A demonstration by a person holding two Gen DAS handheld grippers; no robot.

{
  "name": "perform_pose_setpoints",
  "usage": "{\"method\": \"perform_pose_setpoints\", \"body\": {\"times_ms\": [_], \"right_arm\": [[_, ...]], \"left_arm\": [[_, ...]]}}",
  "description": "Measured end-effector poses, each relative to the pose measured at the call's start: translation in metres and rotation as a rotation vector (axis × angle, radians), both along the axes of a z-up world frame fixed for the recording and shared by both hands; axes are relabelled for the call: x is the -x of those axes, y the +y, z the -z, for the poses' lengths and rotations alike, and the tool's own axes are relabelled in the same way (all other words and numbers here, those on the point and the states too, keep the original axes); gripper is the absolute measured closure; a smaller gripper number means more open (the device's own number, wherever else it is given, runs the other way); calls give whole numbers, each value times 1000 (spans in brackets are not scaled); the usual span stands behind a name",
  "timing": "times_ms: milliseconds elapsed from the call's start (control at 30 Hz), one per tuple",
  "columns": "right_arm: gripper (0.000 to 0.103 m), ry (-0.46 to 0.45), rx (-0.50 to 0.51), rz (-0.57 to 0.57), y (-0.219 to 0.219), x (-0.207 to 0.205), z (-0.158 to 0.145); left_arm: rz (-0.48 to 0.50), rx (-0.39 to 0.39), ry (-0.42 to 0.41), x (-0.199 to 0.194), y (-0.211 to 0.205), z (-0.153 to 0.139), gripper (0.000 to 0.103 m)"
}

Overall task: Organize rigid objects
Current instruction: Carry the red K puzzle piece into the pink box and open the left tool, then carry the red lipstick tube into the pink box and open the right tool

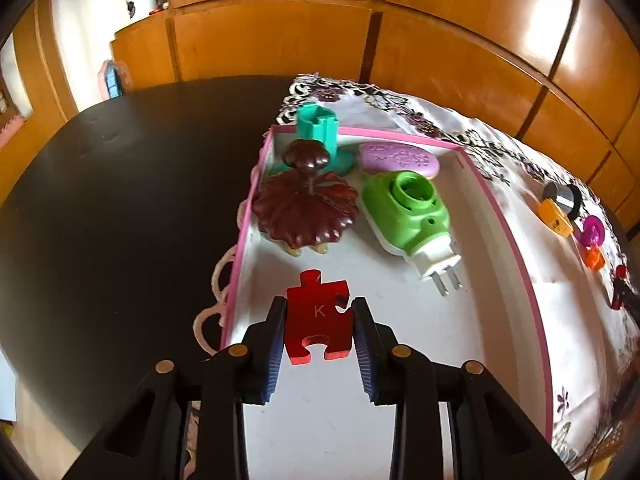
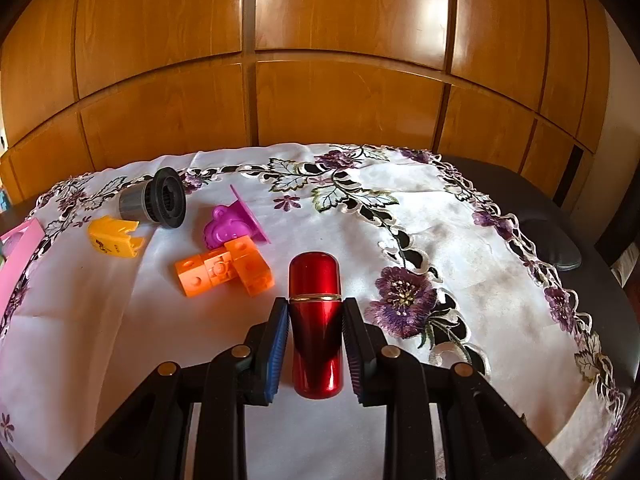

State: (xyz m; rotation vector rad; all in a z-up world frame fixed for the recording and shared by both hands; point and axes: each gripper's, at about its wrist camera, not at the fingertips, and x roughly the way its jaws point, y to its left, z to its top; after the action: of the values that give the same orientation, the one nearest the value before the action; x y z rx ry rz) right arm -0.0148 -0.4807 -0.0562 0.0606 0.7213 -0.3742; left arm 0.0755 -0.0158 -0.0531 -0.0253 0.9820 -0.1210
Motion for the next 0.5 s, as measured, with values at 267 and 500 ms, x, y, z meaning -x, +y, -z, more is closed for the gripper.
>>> {"method": "perform_pose_setpoints", "body": {"times_ms": [267,500], "right_arm": [[77,28,-7,-42,17,4,-7],[77,17,-115,-158,67,1,-23]], "left_arm": [[-31,86,-41,19,15,-7,43],[-41,67,-111,37,6,-19,28]]}}
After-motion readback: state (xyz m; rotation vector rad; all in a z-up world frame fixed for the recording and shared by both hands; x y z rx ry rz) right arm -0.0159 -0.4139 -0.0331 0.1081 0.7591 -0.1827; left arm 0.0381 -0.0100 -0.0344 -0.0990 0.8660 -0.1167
